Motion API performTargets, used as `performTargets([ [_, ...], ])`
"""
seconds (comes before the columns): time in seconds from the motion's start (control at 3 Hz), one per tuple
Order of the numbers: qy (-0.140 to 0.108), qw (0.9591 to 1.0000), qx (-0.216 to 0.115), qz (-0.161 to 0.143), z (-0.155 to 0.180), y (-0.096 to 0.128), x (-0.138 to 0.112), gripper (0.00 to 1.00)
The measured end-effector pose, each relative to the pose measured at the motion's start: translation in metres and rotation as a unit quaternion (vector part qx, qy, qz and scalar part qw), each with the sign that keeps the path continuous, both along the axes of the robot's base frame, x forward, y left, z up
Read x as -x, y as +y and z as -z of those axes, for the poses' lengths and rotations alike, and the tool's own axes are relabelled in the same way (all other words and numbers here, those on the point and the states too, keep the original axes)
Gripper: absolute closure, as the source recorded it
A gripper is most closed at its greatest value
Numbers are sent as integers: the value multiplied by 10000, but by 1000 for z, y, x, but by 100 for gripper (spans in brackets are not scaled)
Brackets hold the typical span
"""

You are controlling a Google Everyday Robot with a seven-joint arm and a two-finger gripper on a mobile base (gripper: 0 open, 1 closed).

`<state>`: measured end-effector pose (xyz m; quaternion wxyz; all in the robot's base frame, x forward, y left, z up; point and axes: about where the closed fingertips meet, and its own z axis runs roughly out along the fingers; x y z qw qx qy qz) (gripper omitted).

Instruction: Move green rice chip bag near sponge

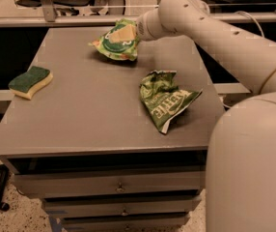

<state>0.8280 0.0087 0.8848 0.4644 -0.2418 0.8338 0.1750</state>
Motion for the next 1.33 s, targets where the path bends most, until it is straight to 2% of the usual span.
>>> performTargets([
  [0.33, 108, 9997, -54, 208, 14, 5, -23, 0],
  [0.67, 191, 9992, -145, 334, 24, 8, -39, 18],
  [1.33, 270, 9982, -284, 462, 34, 11, -47, 64],
])
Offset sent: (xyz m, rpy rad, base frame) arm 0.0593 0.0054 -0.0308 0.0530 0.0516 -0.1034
